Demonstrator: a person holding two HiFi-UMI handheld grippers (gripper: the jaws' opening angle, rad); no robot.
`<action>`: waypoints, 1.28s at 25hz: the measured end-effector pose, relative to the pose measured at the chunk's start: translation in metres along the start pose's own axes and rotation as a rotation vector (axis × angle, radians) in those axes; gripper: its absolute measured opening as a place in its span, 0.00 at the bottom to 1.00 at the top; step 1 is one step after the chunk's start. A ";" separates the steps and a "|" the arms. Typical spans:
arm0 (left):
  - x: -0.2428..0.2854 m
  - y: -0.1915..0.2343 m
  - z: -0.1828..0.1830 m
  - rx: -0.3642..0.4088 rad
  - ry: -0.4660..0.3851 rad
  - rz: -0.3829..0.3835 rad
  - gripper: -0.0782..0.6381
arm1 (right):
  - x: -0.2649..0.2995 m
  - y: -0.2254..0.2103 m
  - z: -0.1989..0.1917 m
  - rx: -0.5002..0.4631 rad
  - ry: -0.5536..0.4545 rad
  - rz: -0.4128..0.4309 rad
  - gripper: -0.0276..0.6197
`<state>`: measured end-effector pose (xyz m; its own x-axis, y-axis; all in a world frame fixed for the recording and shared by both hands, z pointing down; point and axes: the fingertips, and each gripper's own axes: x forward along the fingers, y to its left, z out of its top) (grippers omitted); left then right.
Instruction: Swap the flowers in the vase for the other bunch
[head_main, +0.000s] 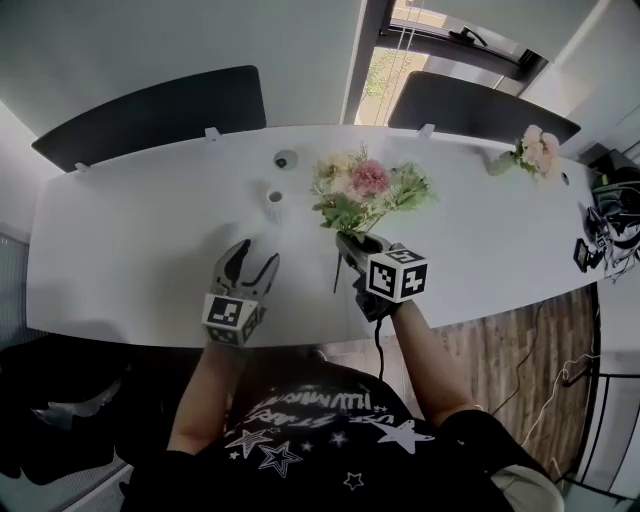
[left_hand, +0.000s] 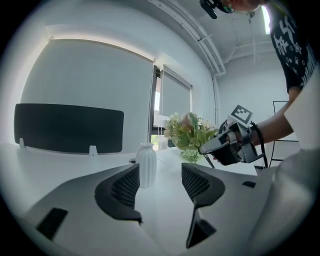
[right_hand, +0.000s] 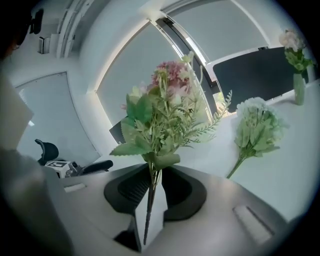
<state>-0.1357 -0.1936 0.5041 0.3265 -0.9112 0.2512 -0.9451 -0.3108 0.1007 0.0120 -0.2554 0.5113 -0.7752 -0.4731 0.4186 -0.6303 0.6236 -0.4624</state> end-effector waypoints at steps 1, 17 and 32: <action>-0.005 -0.002 -0.001 -0.001 0.000 0.010 0.48 | 0.002 0.000 -0.007 0.004 0.015 0.000 0.15; -0.058 -0.037 -0.025 0.025 0.027 0.135 0.12 | 0.004 -0.033 -0.078 0.179 0.156 -0.093 0.15; -0.074 -0.056 -0.018 0.081 0.043 0.134 0.12 | -0.014 -0.037 -0.088 0.228 0.134 -0.140 0.19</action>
<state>-0.1066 -0.1036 0.4969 0.1956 -0.9344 0.2979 -0.9778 -0.2091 -0.0141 0.0495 -0.2170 0.5918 -0.6771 -0.4488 0.5832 -0.7357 0.3954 -0.5499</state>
